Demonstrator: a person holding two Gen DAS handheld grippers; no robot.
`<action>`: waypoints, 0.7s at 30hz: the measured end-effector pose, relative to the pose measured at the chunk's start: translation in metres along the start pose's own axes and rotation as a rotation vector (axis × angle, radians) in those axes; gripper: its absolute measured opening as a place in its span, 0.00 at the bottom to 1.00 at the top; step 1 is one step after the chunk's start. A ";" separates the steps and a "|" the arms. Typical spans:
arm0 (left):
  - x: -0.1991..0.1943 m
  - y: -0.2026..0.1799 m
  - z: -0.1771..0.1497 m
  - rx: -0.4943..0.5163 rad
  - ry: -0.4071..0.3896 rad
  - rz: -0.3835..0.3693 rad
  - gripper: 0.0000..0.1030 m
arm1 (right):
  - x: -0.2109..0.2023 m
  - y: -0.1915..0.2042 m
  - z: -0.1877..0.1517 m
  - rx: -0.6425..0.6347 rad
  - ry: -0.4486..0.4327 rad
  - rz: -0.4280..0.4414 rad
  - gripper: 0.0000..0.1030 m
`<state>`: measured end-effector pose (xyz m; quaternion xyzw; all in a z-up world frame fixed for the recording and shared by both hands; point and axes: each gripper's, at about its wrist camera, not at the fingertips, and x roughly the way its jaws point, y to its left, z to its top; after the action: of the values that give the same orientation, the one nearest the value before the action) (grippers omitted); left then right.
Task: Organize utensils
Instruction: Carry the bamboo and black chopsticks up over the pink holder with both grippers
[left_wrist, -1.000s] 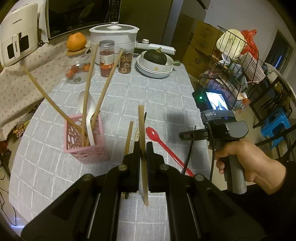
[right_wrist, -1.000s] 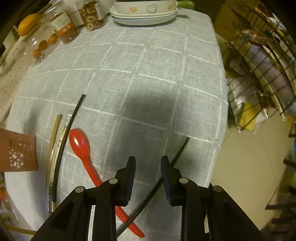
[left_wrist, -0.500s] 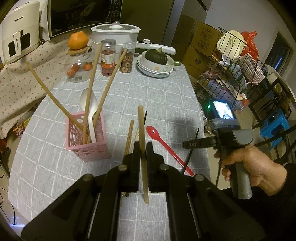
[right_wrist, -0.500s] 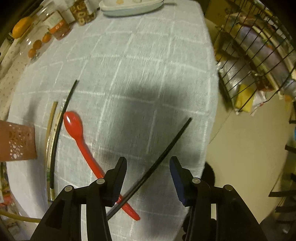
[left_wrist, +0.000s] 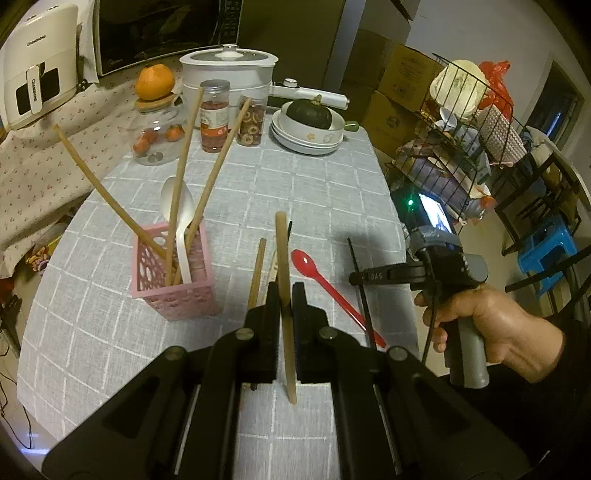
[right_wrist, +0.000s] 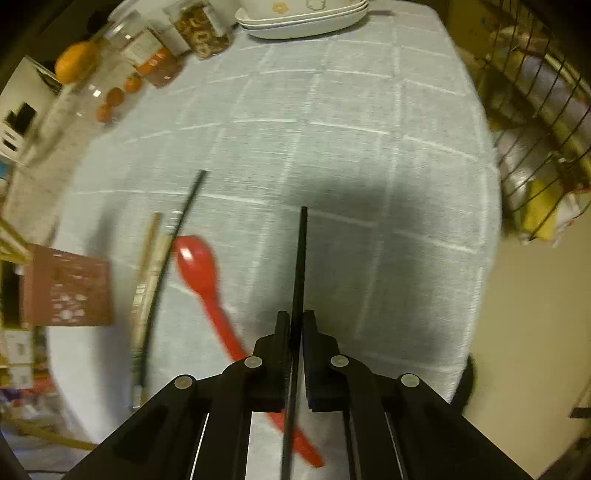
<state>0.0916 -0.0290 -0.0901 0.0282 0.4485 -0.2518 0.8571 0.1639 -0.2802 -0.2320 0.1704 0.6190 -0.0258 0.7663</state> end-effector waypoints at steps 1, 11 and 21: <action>-0.002 -0.001 0.000 0.003 -0.005 0.001 0.06 | -0.005 0.002 -0.001 -0.015 -0.014 0.010 0.06; -0.043 -0.004 0.005 0.010 -0.115 -0.010 0.06 | -0.092 0.043 -0.027 -0.197 -0.193 0.161 0.05; -0.088 0.010 0.018 -0.036 -0.267 -0.006 0.06 | -0.174 0.079 -0.048 -0.318 -0.441 0.222 0.05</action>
<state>0.0687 0.0107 -0.0119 -0.0221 0.3352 -0.2477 0.9087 0.0980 -0.2216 -0.0556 0.1051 0.4114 0.1193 0.8975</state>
